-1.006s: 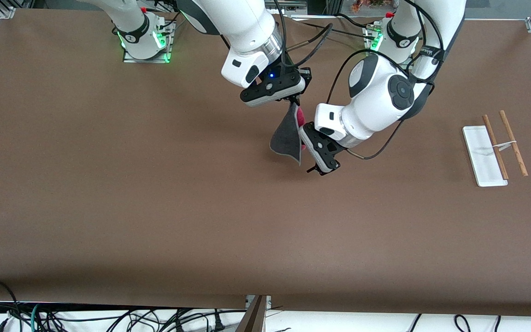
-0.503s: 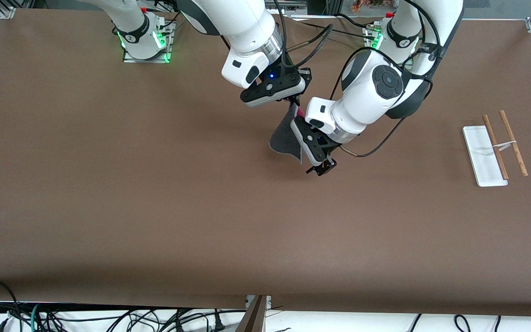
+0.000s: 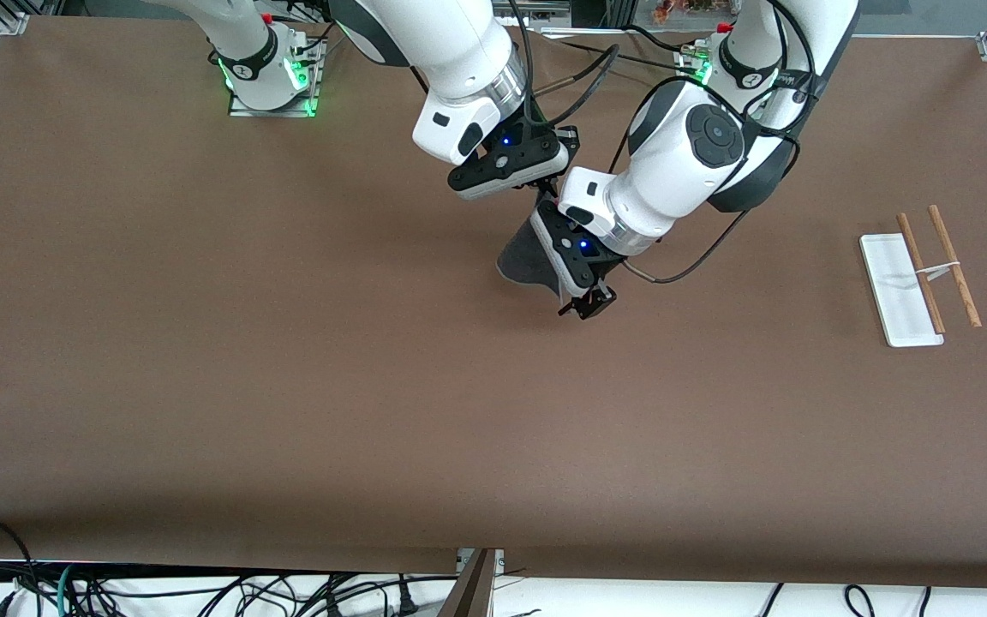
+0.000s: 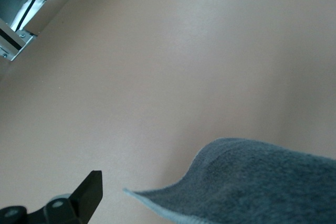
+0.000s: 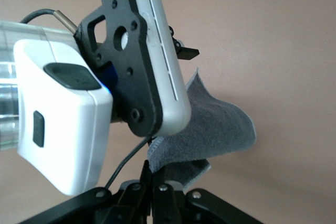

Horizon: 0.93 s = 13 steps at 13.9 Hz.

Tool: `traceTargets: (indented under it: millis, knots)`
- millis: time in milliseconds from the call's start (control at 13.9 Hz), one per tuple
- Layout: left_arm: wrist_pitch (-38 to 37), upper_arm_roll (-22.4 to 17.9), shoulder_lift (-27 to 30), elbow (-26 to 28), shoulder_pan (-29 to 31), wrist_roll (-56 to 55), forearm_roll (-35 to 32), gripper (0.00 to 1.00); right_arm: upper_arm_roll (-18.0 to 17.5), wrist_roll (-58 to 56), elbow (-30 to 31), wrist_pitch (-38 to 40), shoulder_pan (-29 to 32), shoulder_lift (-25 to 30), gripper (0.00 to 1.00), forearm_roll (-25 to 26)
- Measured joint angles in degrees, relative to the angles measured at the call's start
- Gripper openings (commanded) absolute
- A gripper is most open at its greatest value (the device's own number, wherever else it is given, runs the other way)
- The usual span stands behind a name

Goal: Pass towel and hang on rack
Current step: 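Grasp the hanging towel with the left gripper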

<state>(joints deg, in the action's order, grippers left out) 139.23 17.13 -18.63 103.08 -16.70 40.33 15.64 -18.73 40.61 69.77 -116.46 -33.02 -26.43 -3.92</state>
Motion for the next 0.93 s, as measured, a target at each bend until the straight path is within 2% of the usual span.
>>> traceTargets:
  millis: [144,288,503,934]
  knots:
    - [0.0,-0.1,0.0,0.0,0.0,0.1,0.0,0.40,0.0,-0.1,0.0,0.0,0.0,0.0,0.00,0.0]
    - [-0.1,0.0,0.0,0.0,-0.1,0.1,0.0,0.14,0.0,-0.1,0.0,0.0,0.0,0.0,0.00,0.0]
    - [-0.1,0.0,0.0,0.1,-0.1,0.1,0.0,0.00,0.0,-0.1,0.0,0.0,0.0,-0.1,0.00,0.0]
    - [-1.9,-0.4,0.0,0.1,1.8,1.3,0.0,0.00,0.0,-0.2,0.0,0.0,0.0,-0.2,0.00,0.0]
